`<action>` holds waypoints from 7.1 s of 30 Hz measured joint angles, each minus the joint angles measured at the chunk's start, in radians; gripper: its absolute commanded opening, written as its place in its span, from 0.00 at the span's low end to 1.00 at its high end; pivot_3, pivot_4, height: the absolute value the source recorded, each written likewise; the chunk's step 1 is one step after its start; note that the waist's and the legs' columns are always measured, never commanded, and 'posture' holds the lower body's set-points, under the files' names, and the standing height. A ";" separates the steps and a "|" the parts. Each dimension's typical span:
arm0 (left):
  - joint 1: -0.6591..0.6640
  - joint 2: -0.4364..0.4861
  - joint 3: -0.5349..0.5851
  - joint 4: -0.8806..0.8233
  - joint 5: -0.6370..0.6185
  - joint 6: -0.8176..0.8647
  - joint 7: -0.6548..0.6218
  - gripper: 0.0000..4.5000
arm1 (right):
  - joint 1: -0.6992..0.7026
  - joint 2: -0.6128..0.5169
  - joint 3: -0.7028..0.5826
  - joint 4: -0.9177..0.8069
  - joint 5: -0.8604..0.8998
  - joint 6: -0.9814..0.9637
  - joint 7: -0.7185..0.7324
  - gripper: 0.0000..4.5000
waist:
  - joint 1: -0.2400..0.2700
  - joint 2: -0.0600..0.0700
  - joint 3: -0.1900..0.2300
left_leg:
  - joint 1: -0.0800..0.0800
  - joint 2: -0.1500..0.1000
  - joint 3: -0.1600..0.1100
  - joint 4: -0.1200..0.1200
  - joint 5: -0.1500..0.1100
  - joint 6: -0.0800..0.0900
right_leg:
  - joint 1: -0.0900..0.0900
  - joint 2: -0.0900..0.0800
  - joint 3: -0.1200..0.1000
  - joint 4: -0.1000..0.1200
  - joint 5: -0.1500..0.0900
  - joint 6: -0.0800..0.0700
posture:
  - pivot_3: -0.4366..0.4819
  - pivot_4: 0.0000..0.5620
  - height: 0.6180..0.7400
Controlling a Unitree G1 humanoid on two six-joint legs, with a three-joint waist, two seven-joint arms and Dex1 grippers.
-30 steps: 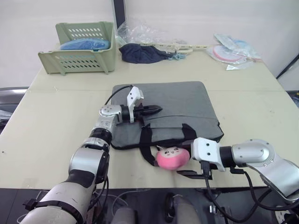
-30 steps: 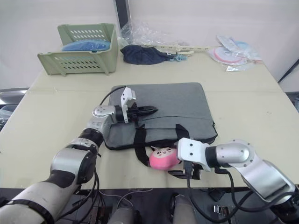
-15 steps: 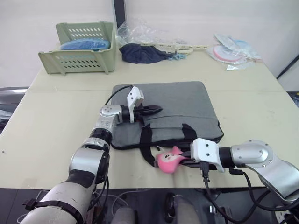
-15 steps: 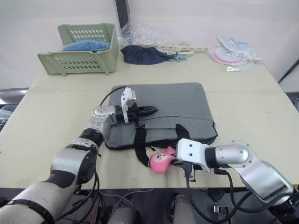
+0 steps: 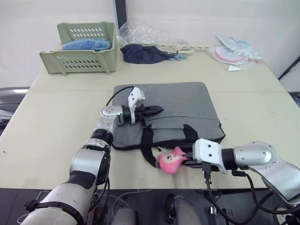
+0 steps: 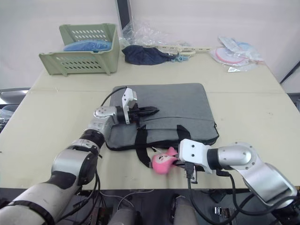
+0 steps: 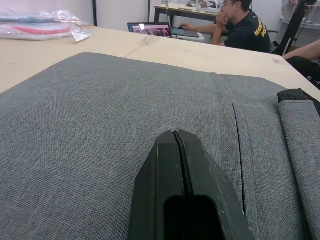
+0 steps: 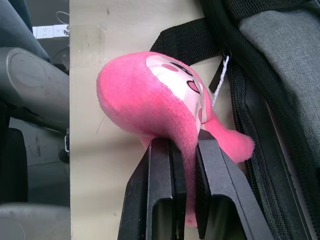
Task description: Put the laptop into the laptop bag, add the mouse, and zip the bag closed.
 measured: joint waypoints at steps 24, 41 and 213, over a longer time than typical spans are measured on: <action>0.048 -0.012 -0.016 -0.027 0.017 -0.042 -0.012 0.00 | 0.171 -0.091 -0.330 -0.167 0.138 0.216 -0.002 0.00 | 0.004 0.001 -0.012 | 0.001 0.000 -0.001 0.000 -0.002 0.003 | 0.003 0.000 -0.001 -0.004 0.000 0.000 | 0.48 0.27 1.00; 0.052 -0.018 -0.035 -0.027 0.020 -0.042 -0.010 0.00 | 0.378 -0.154 -0.572 -0.148 0.134 0.215 0.048 0.00 | 0.003 0.007 -0.017 | 0.003 0.000 -0.013 0.000 -0.004 0.005 | 0.015 -0.001 -0.011 -0.014 0.000 0.000 | 0.48 0.27 1.00; 0.066 -0.007 -0.038 -0.020 0.021 -0.041 -0.008 0.00 | -0.040 0.324 -0.675 0.506 0.073 0.489 -0.538 0.02 | -0.002 0.030 -0.030 | 0.002 -0.001 -0.014 0.000 -0.004 0.006 | 0.016 -0.002 -0.013 -0.017 0.003 0.005 | 0.48 0.27 1.00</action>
